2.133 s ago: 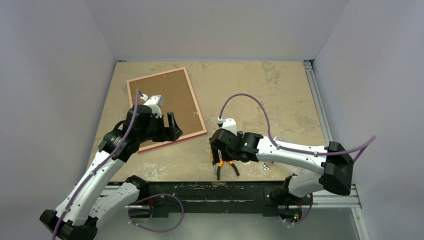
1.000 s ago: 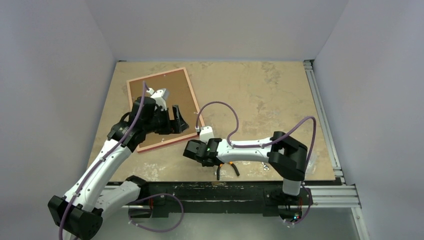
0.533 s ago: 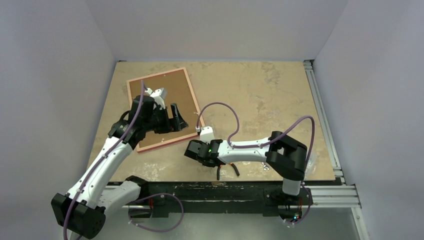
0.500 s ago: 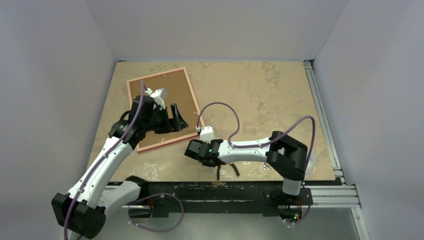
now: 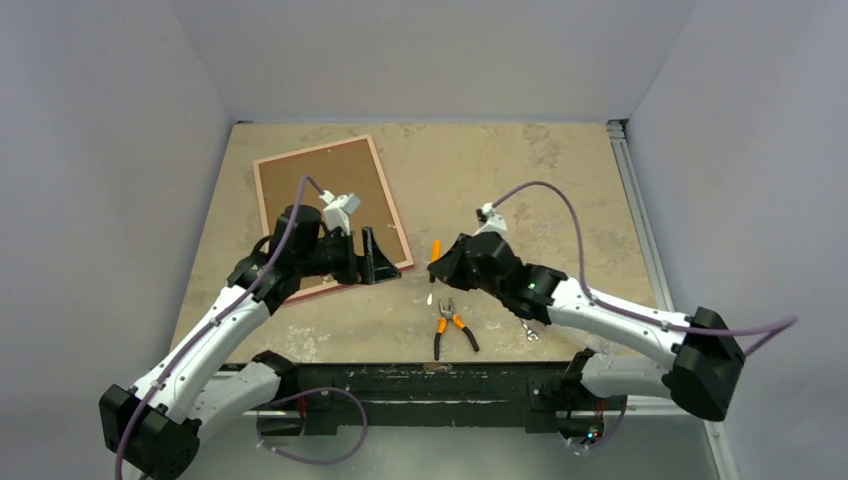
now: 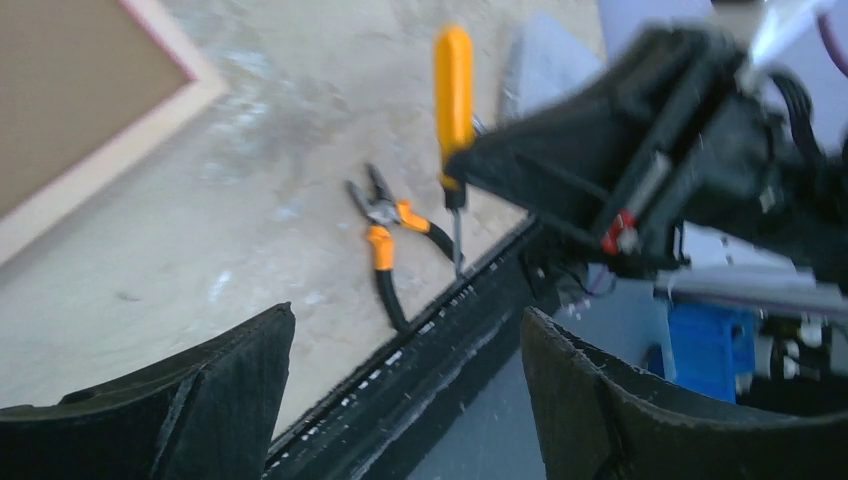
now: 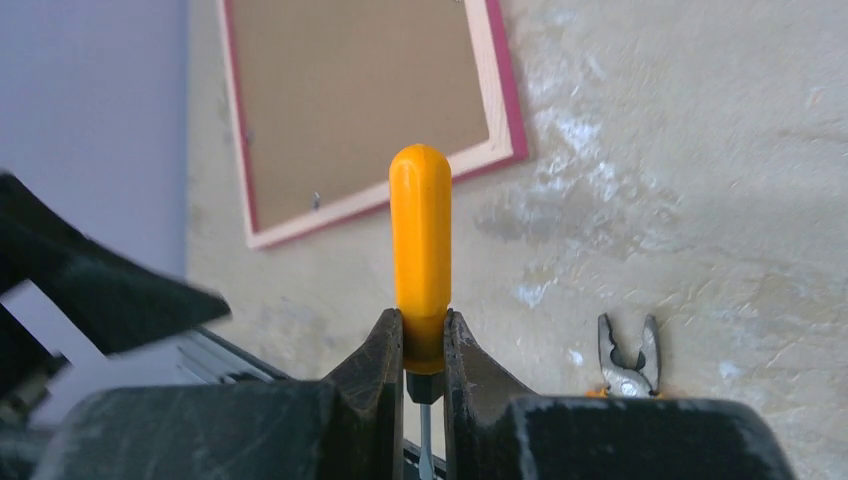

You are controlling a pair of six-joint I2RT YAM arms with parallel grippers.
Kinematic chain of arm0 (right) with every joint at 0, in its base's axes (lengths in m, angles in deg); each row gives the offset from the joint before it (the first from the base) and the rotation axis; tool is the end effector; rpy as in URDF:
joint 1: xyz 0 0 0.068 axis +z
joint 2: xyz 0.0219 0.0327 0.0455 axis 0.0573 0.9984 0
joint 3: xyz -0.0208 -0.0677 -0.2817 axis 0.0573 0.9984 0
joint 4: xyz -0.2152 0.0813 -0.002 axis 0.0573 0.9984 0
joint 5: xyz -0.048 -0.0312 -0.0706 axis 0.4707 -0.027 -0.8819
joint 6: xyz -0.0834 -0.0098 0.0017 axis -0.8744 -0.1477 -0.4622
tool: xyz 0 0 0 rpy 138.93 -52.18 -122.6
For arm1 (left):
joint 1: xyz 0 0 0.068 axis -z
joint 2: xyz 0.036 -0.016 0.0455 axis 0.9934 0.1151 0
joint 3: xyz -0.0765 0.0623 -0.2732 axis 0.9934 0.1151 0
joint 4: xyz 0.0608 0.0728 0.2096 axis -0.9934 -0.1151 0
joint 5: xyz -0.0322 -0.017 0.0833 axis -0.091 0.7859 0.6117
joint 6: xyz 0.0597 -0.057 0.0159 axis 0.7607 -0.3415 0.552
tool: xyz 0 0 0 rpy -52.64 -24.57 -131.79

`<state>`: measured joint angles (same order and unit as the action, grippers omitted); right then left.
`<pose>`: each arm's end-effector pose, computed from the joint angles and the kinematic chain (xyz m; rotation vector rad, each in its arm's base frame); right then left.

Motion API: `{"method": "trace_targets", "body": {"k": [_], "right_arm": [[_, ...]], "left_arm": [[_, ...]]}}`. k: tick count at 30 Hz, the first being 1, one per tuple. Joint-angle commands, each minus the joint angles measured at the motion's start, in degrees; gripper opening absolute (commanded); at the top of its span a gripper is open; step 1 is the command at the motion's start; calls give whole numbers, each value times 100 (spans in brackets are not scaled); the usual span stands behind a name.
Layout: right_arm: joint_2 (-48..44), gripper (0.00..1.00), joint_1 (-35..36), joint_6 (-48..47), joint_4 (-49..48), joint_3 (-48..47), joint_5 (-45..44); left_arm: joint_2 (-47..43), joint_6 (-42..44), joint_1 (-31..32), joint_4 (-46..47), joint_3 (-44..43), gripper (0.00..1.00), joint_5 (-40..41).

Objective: Take the photo out of the frame

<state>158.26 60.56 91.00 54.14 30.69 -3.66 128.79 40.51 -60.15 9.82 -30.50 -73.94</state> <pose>0.1606 0.2146 0.2662 0.1708 2.2836 0.8433 0.1519 -0.1032 0.2922 0.0241 2.3468 -1.0958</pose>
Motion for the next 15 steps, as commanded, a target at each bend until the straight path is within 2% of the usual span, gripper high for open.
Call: {"method": "trace_targets", "body": {"k": [1, 8, 11, 15], "right_arm": [[-792, 0, -501, 616, -1410, 740, 994], [-1639, 0, -507, 1069, -2386, 1461, 1069], [-1772, 0, -503, 1158, -2839, 1661, 1171], [-1927, 0, -497, 1274, -2974, 1759, 1229]], "left_arm": [[-133, 201, 874, 898, 14, 80, -697], [169, 415, 1899, 1203, -24, 75, -421], [388, 389, 2093, 1111, -135, 72, -104], [476, 363, 2211, 1162, -188, 68, 81]]}}
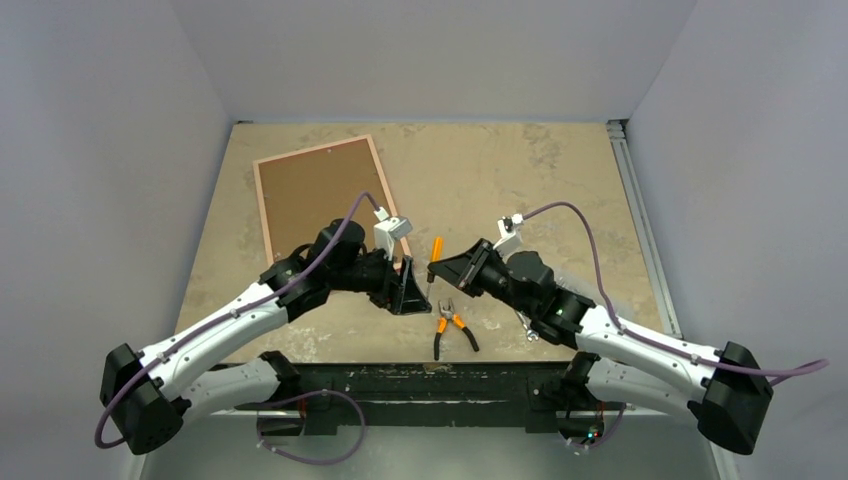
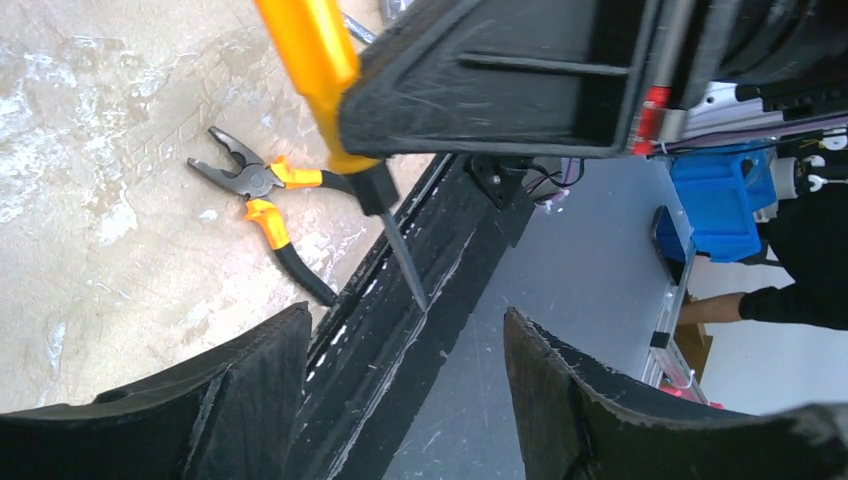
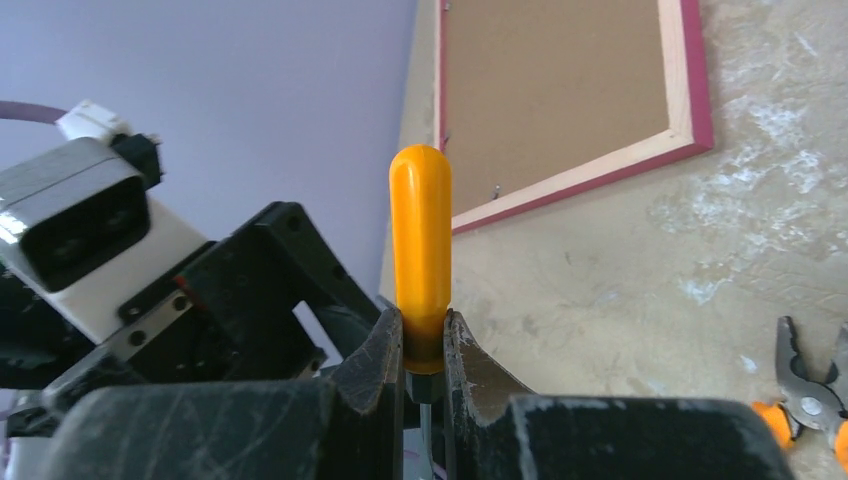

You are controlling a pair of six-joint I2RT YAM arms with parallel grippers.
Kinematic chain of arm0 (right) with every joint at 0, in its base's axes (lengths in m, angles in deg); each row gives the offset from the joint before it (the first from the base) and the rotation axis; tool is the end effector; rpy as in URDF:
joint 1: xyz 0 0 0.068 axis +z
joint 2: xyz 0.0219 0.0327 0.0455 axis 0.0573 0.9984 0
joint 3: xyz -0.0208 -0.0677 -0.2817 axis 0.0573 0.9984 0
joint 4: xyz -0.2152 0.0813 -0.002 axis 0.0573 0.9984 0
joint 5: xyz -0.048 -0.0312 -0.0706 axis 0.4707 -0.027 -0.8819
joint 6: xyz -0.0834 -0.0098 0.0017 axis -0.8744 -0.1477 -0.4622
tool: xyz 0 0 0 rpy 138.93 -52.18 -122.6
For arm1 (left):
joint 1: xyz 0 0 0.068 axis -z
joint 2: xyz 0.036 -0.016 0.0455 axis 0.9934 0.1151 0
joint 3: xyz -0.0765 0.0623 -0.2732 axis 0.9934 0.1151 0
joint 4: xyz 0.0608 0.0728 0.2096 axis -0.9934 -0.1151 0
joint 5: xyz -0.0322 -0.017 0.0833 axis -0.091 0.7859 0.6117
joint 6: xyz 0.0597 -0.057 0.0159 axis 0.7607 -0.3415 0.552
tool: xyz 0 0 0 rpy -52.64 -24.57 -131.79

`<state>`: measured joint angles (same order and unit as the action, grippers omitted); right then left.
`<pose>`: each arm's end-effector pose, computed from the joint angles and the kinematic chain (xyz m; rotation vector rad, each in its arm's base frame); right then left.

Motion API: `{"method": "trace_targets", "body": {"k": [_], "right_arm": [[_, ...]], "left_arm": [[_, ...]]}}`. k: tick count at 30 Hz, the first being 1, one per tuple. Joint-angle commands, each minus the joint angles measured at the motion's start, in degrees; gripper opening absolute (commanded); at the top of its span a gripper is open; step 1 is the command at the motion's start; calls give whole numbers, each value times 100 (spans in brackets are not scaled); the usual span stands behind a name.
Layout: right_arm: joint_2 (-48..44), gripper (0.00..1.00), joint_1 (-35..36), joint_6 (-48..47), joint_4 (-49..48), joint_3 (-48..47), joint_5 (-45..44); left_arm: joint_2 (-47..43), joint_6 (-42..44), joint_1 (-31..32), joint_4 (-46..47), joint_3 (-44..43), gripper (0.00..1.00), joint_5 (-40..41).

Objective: Take the photo out of the frame

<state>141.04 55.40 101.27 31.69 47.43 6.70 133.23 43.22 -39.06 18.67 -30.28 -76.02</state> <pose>0.1383 0.1680 0.2821 0.3496 1.9919 1.3777 0.1206 -0.1699 0.2960 0.5615 2.2942 -1.3069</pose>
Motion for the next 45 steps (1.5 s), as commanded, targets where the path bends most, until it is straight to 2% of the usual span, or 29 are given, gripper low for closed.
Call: {"method": "trace_targets", "body": {"k": [1, 11, 15, 16, 17, 18, 19, 21, 23, 24, 26, 28, 31, 34, 36, 38, 45], "right_arm": [[-217, 0, 13, 290, -821, 128, 241], [-76, 0, 44, 533, -1436, 389, 454], [-68, 0, 69, 501, -1476, 395, 452], [-69, 0, 70, 483, -1474, 394, 451], [-61, 0, 73, 440, -1484, 379, 453], [-60, 0, 71, 330, -1480, 350, 561], [-62, 3, 70, 152, -1398, 300, 636], [-144, 32, 35, -472, -595, -22, 1056], [-382, 66, -17, -1590, 454, -340, 1122], [-505, 76, -70, -1989, 850, -429, 1240], [-788, 86, -382, -2564, 1272, -564, 1750], [-887, 90, -707, -3071, 1323, -694, 3109], [-676, 85, -886, -3444, 1337, -1032, 4714], [-226, 71, -889, -3860, 1814, -1648, 5562], [54, 65, -890, -4007, 2059, -1904, 5832], [309, 64, -888, -4188, 2208, -2090, 6113], [760, 51, -893, -4304, 2240, -2355, 6393]], "left_arm": [[54, 105, 135, 259, -253, 67, 311], [303, 47, 294, 244, -395, 52, 482], [405, -23, 303, 282, -445, 43, 416], [418, -48, 304, 311, -446, 39, 378], [430, -50, 307, 325, -448, 31, 369], [418, -21, 304, 329, -464, 19, 358], [385, 30, 304, 263, -483, 3, 351], [232, 195, 304, 180, -443, 0, 301], [-37, 445, 295, 242, -320, 0, -55], [-86, 617, 290, 166, -315, 0, -313], [-194, 976, 295, -198, -411, 0, -783], [-272, 1269, 295, -458, -443, 0, -1299], [-385, 1580, 295, -699, -400, 0, -1883], [-392, 1711, 295, -907, -387, 0, -2213], [-438, 1738, 296, -955, -385, 0, -2298], [-487, 1752, 295, -974, -393, 0, -2327], [-428, 1862, 295, -1118, -459, 0, -2354]]}}
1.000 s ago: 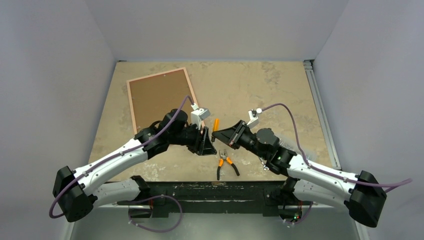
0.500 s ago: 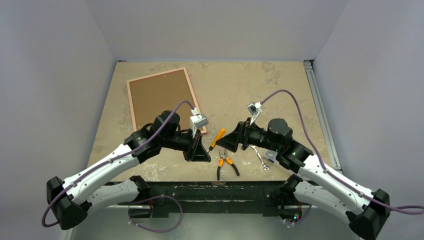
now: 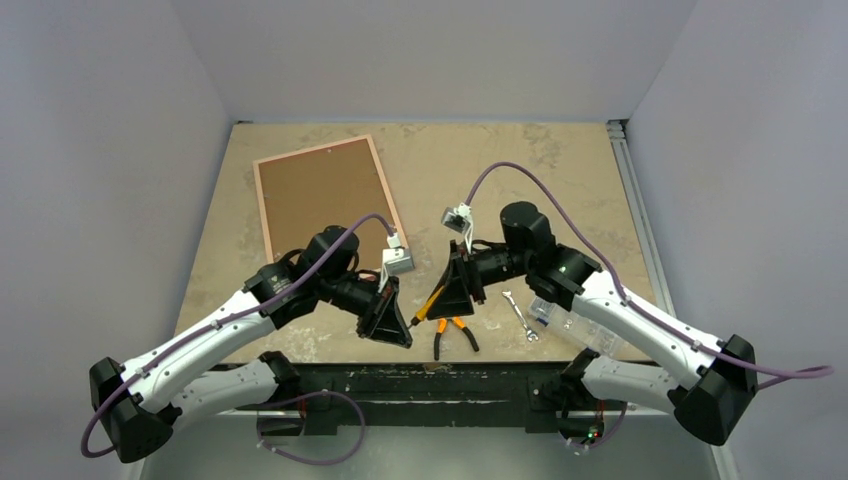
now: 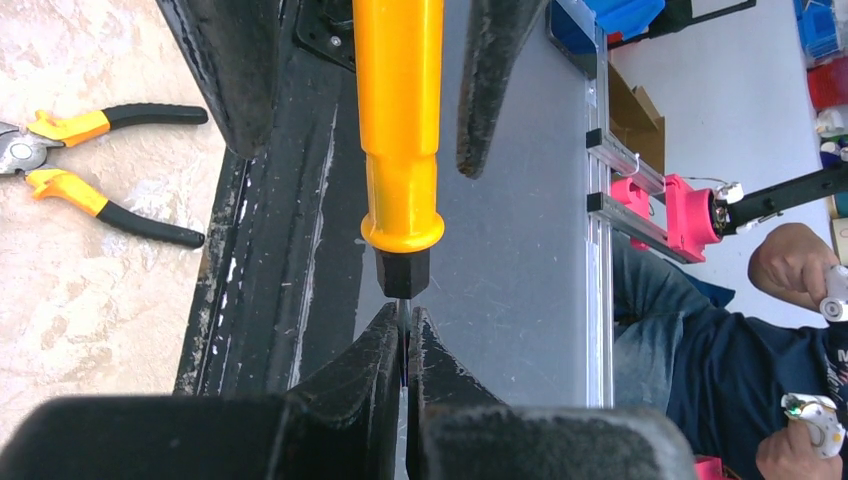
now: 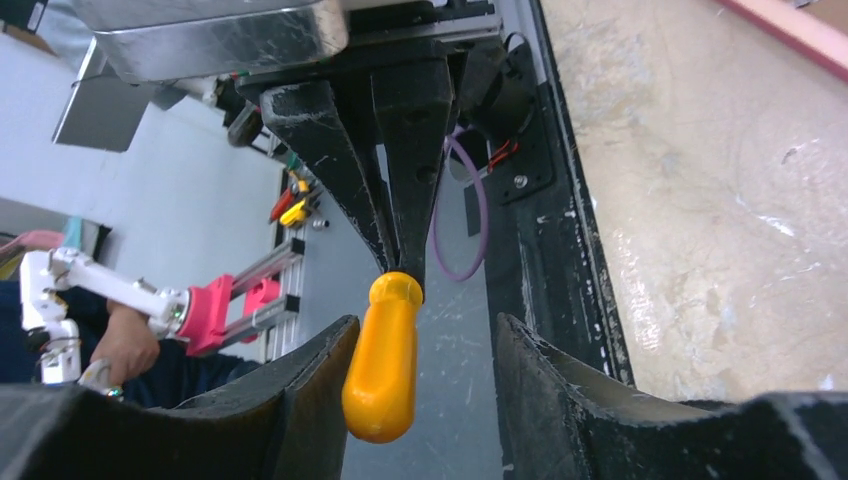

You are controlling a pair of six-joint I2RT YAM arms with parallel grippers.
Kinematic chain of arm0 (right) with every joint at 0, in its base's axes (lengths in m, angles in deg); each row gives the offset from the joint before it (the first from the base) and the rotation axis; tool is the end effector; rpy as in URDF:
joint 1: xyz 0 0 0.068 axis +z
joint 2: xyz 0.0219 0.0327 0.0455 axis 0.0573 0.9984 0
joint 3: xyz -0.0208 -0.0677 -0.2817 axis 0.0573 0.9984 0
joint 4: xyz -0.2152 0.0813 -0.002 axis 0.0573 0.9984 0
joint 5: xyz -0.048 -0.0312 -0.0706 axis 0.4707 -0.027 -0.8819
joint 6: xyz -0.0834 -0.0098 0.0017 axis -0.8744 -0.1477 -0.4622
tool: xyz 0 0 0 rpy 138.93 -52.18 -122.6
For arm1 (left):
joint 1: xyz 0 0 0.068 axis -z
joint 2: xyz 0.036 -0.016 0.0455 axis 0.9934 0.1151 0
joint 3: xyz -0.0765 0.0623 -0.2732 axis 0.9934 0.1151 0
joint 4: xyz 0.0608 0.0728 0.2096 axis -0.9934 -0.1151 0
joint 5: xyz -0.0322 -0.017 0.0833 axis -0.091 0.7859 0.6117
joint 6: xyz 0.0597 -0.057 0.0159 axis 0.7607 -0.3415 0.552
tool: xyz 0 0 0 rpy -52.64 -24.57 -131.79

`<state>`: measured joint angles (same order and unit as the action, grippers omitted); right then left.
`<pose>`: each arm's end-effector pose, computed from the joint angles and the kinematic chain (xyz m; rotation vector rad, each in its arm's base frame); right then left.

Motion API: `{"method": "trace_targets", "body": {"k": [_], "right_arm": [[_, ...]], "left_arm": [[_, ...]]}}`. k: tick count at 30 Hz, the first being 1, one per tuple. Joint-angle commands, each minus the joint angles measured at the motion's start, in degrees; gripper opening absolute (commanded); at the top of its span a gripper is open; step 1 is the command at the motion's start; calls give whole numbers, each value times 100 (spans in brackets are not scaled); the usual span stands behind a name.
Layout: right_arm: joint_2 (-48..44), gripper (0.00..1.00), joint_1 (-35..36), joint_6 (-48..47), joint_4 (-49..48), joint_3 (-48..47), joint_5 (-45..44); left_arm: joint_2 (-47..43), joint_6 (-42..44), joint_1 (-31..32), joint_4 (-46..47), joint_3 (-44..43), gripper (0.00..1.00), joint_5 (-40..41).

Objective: Take the photo out of the frame

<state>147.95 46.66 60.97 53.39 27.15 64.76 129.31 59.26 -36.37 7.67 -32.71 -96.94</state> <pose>0.1149 0.1898 0.3410 -0.9860 1.9357 1.6687 0.0708 -0.1603 0.3104 1.1320 2.1181 -1.5731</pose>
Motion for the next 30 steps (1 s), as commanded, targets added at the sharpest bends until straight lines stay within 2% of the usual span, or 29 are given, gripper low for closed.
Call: {"method": "trace_targets", "body": {"k": [1, 10, 18, 23, 24, 25, 26, 28, 29, 30], "right_arm": [[112, 51, -10, -242, 12, -335, 600], [315, 47, -7, -260, -62, -492, 631], [455, 38, 94, -234, -222, -470, 658], [515, 27, 207, -248, -288, -471, 688], [515, 22, 225, -252, -306, -463, 699], [516, 7, 257, -252, -327, -461, 709], [504, 0, 286, -281, -326, -468, 635], [377, 0, 320, -334, -223, -437, 106], [289, 0, 321, -366, 21, -421, -357], [173, 0, 316, -322, 180, -381, -826]], "left_arm": [[-36, 269, 26, -27, -217, 0, -256], [14, 240, 26, 58, -189, 0, -296], [110, 156, 26, 180, -178, 0, -296], [105, 170, 26, 151, -196, 0, -274], [91, 166, 30, 154, -189, 0, -257], [93, 159, 28, 144, -201, 0, -208], [89, 130, 26, 109, -215, 0, -117], [83, 37, -47, -131, -311, 1, 440], [-16, -58, -175, -164, -296, 13, 681], [-154, -202, -374, -156, -233, 32, 938]]}}
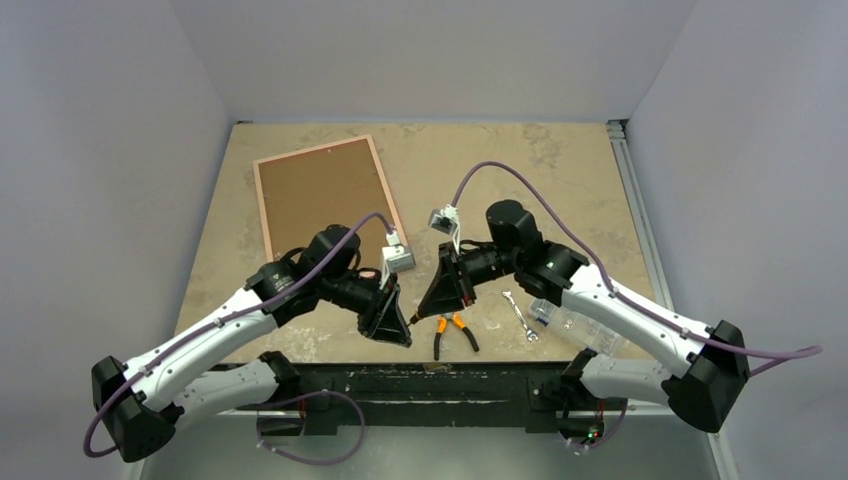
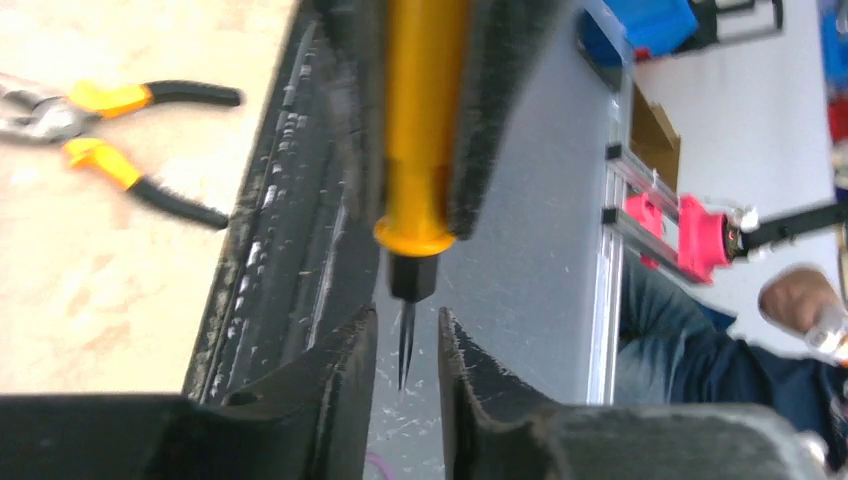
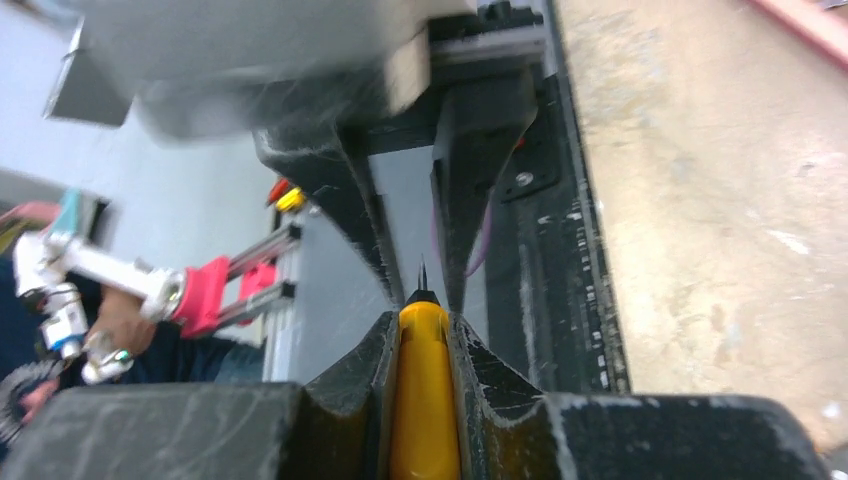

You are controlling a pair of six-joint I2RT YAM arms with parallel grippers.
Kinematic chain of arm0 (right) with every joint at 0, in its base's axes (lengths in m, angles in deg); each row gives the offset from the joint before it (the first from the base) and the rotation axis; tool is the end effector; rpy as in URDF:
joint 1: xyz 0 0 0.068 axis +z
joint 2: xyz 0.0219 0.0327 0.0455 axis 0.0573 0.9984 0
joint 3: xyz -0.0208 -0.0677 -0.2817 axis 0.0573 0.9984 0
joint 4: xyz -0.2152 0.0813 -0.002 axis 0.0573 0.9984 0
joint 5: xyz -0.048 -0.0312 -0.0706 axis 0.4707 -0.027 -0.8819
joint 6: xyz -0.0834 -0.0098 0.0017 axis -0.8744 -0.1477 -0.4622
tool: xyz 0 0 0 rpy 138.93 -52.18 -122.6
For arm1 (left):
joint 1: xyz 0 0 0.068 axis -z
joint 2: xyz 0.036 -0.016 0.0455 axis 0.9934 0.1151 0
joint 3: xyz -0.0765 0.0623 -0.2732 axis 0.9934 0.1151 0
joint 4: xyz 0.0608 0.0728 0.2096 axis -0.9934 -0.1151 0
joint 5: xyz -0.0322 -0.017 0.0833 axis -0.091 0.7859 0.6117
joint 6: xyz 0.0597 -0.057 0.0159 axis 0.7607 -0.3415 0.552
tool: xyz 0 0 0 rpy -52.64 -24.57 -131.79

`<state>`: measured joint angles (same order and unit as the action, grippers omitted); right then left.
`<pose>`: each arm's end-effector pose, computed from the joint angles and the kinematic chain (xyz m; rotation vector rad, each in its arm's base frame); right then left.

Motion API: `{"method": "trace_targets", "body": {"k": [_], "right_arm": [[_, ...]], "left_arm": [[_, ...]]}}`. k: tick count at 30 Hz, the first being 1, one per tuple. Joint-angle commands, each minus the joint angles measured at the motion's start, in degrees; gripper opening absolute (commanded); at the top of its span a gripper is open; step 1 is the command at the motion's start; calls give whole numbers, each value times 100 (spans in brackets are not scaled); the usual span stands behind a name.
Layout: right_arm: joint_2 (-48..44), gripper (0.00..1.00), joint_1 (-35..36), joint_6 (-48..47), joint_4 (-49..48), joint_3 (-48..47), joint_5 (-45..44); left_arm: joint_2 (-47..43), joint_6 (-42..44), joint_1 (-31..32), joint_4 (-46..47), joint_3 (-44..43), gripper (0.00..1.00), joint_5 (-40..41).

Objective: Take the photo out of the frame

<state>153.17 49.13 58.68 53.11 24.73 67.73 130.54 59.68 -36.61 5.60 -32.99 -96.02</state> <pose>0.1183 0.2098 0.3379 -1.0987 1.9292 1.7198 0.0736 -0.1612 0.3048 1.1161 2.1798 -1.5476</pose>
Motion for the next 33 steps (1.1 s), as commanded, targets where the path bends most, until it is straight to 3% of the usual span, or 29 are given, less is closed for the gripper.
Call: {"method": "trace_targets", "body": {"k": [1, 3, 5, 8, 11, 13, 16, 24, 29, 33], "right_arm": [[-460, 0, 65, 36, 317, -75, -1770], [-687, 0, 66, 490, 466, 73, -3067], [-746, 0, 76, 818, 560, 146, -4124], [-463, 0, 439, 1267, 679, -59, -5545], [345, 0, 1208, 1576, 1290, -724, -7764], [957, 0, 1410, 1748, 1486, -1120, -8558], [1776, 0, 1588, 1190, 1017, -1592, -8846], [4082, 0, 1438, 133, 1558, -4031, -9457], [4742, 0, 1008, -20, 1614, -4788, -9066], [5093, 0, 857, -223, 1649, -5150, -8920]], "left_arm": [[-449, -450, -644, 79, -112, 43, 1108], [-787, -859, -1426, -158, 21, 62, 1882], [-1047, -1113, -2122, -812, -41, 69, 3277], [-1144, -1554, -2279, -1475, -294, 88, 5613], [-972, -1637, -2280, -1407, -448, 91, 6133], [-839, -1710, -2296, -1405, -545, 90, 5951], [-819, -1693, -2418, -1255, -381, 90, 5420], [-1196, -1704, -2079, -1553, -388, 91, 5913], [-1277, -1595, -1755, -1949, -621, 93, 6810], [-1199, -1585, -1716, -1930, -616, 93, 6759]]}}
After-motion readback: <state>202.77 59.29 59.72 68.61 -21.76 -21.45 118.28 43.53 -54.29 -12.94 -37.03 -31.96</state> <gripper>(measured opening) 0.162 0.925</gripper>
